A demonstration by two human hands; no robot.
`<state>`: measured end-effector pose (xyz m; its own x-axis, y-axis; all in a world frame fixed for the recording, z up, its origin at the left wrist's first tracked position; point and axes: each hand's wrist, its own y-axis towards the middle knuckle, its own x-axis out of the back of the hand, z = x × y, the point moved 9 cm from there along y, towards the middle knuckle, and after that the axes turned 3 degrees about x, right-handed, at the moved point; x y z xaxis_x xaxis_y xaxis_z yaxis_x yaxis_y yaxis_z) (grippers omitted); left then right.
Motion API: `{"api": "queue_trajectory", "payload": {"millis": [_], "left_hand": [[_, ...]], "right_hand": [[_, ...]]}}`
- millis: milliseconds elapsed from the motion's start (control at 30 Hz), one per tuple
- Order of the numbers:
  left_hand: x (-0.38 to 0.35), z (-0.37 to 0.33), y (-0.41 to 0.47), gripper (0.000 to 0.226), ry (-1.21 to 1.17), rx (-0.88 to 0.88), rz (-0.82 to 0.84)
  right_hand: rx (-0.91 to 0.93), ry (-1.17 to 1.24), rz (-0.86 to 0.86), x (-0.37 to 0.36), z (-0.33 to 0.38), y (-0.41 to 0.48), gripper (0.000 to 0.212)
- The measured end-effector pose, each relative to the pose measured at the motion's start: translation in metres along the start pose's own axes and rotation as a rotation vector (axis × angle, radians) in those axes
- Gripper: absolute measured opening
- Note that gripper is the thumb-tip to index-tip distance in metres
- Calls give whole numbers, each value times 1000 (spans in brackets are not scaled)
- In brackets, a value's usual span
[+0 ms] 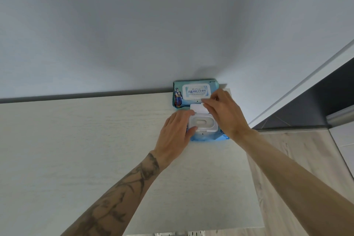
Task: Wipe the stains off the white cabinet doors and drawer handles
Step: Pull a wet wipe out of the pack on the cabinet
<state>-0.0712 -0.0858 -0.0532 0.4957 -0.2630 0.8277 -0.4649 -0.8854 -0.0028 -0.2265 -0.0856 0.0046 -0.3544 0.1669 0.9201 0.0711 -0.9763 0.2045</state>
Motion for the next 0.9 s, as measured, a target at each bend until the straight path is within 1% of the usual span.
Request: {"api": "queue_trajectory", "payload": {"millis": [67, 133, 167, 200, 300, 333, 433, 533, 700, 800, 900], "left_hand": [[-4, -4, 6, 48, 100, -58, -9], [-9, -3, 10, 56, 160, -69, 4], [-12, -2, 12, 60, 176, -68, 13], [-13, -1, 12, 63, 186, -70, 20], [-14, -1, 11, 68, 206, -84, 16], [-14, -1, 11, 69, 207, -84, 17], [-17, 0, 12, 72, 200, -70, 21], [-17, 0, 11, 72, 195, -63, 16], [-20, 1, 11, 72, 190, -41, 14], [-21, 2, 12, 72, 190, -31, 25], [-20, 2, 11, 72, 191, -29, 21]], "right_hand": [[-53, 3, -73, 2, -4, 2, 27], [-62, 34, -116, 5, -3, -2, 32], [-47, 46, -108, 3, -1, -5, 31], [-31, 57, -70, -3, 1, -10, 27], [-11, 116, 123, -31, 3, -23, 13], [-23, 135, 153, -37, 1, -26, 10], [-66, 169, 169, -42, -4, -26, 11], [-54, 145, 209, -45, -2, -23, 9], [19, 1, 281, -55, 5, -20, 13], [64, -97, 341, -60, 10, -21, 9], [46, -45, 341, -56, 8, -20, 10]]}}
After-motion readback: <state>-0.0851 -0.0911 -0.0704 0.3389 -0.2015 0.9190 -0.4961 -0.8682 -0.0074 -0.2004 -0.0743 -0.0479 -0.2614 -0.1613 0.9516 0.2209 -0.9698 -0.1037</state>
